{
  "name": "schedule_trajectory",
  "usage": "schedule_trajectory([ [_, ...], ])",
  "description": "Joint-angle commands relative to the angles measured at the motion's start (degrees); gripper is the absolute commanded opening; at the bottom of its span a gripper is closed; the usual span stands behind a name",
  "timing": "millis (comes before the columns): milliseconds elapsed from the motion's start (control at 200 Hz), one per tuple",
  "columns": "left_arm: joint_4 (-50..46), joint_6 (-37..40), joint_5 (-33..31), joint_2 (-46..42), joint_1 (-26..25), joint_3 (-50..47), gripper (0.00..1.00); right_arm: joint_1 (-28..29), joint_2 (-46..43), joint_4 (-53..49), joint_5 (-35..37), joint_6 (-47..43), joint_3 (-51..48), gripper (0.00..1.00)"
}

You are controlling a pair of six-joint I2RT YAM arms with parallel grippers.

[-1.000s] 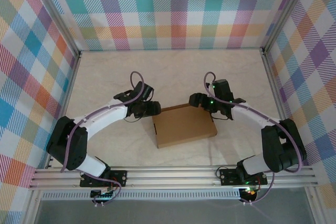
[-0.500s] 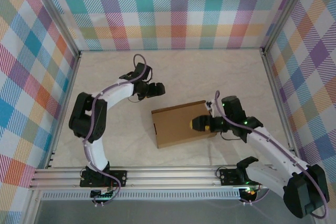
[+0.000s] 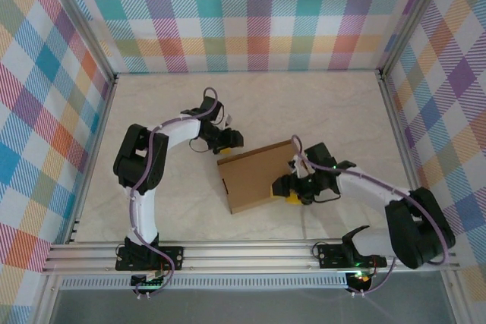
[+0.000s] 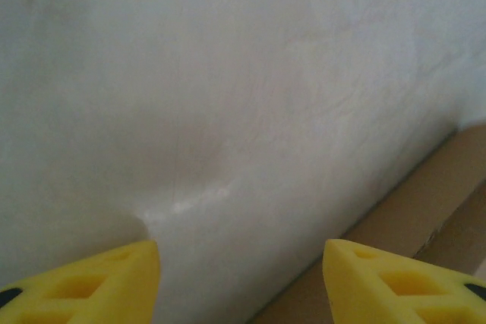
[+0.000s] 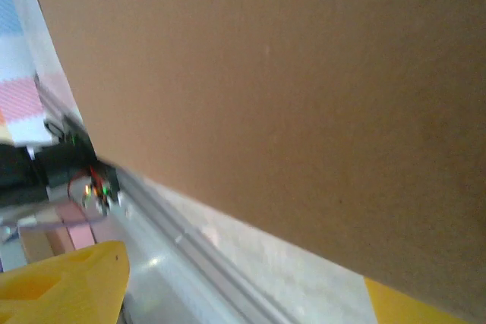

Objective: Fold the paper box

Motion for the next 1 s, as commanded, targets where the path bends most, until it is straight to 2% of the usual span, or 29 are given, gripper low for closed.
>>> schedule_trajectory([
  [0, -1.86, -0.83, 4.23, -3.54, -0.97, -3.75, 0.57, -3.61, 4.83, 5.96, 3.44, 0.42, 5.66, 0.79],
  [125, -0.98, -2.09, 3.52, -6.37, -1.84, -6.64, 0.57, -7.65, 13.75, 7.46, 3.9, -1.96, 13.06, 0.78],
  [270, 2.28, -5.98, 3.21, -7.42, -3.87, -7.27, 0.56, -9.4, 24.59, 7.7, 4.01, -4.38, 24.89, 0.78],
  [375, 3.53, -7.91, -0.09, -7.53, -5.12, -6.87, 0.65, -10.29, 29.41, 8.07, 5.51, -4.33, 31.24, 0.79],
  [520, 2.71, -8.23, -5.66, -11.31, -5.14, -8.99, 0.75, -10.41, 27.32, 6.71, 10.71, -4.35, 30.32, 0.83],
  [660, 3.71, -11.13, -4.22, -14.19, -5.78, -10.82, 0.84, -10.45, 22.18, 7.89, 12.63, -2.67, 23.22, 0.84],
  [840, 6.78, -17.67, -3.9, -17.25, -9.84, -13.2, 0.84, -10.49, 15.89, 8.51, 12.94, -0.96, 16.12, 0.84],
  [995, 7.81, -18.03, -4.59, -15.6, -10.97, -12.77, 0.8, -10.42, 15.58, 9.42, 12.58, -0.59, 15.26, 0.83],
])
